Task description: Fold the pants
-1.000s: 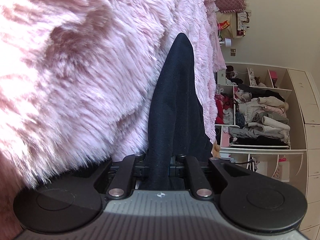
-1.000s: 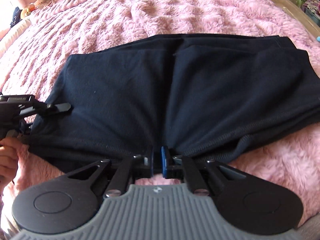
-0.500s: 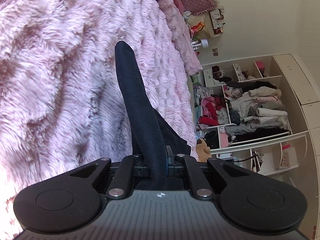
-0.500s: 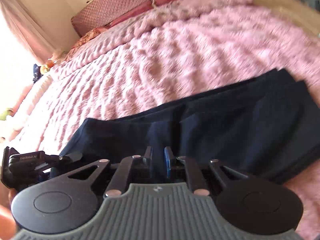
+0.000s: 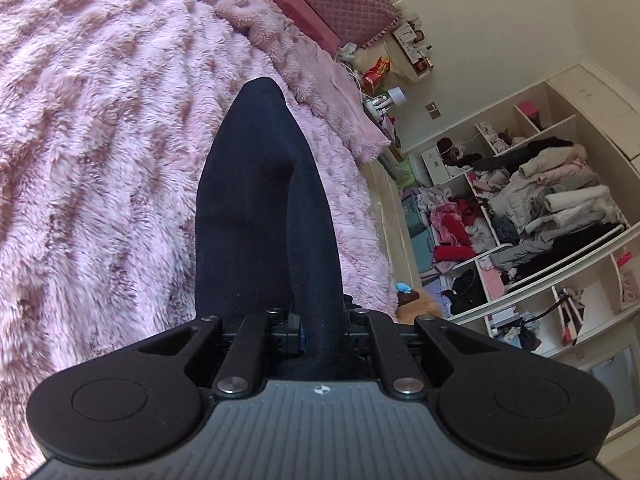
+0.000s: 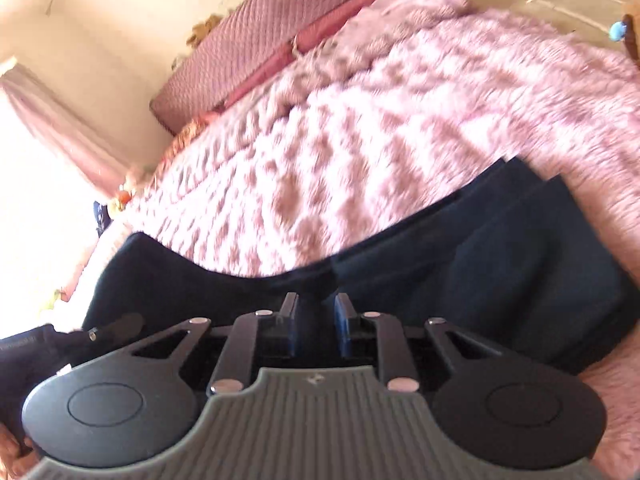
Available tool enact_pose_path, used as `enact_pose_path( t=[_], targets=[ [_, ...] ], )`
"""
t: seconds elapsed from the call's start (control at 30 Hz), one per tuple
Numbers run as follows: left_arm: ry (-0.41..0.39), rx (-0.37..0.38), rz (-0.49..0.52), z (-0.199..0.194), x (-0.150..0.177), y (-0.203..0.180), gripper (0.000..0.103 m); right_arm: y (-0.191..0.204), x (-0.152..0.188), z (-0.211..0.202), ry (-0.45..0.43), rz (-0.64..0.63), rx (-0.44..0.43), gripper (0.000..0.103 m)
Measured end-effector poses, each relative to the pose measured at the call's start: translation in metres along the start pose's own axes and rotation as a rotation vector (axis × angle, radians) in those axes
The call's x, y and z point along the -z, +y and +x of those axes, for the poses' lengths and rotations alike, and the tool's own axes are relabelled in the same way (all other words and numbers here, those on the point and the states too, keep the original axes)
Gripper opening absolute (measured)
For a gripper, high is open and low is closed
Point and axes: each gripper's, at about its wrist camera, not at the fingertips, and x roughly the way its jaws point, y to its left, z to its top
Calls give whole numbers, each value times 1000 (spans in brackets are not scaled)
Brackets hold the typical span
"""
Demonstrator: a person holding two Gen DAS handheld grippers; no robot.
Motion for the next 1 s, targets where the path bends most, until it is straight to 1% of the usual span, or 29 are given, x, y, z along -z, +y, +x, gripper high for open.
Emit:
enact_pose_path(
  t=[0.13, 0.27, 0.4, 0.5, 0.6, 0.63, 0.73, 0.8, 0.87, 0.97, 1.0],
  targets=[
    [40, -57, 83, 25, 8, -41, 10, -51, -18, -48, -145, 123, 51, 16],
    [70, -143, 130, 48, 20, -71, 10, -106, -30, -83, -217, 246, 71, 16],
    [86, -219, 164, 78, 27, -94, 10, -137, -32, -100, -246, 306, 148, 16],
    [138, -237, 187, 106, 36, -109, 11, -159, -26, -103, -242, 350, 145, 16],
    [209, -243, 217, 140, 51, -120, 11, -166, -25, -99, -240, 381, 125, 16],
    [223, -260, 226, 150, 55, -122, 11, -165, -25, -98, -239, 375, 118, 16],
    [254, -357, 271, 183, 69, -124, 11, -160, -25, -94, -234, 366, 105, 16],
    [272, -385, 286, 197, 77, -124, 11, -163, -24, -92, -240, 385, 111, 16],
    [260, -426, 324, 207, 87, -128, 11, -167, -24, -92, -243, 403, 124, 16],
    [237, -467, 407, 217, 96, -139, 11, -173, -22, -92, -237, 427, 140, 16],
    [230, -479, 421, 220, 98, -143, 11, -174, -21, -92, -234, 428, 143, 16]
  ],
)
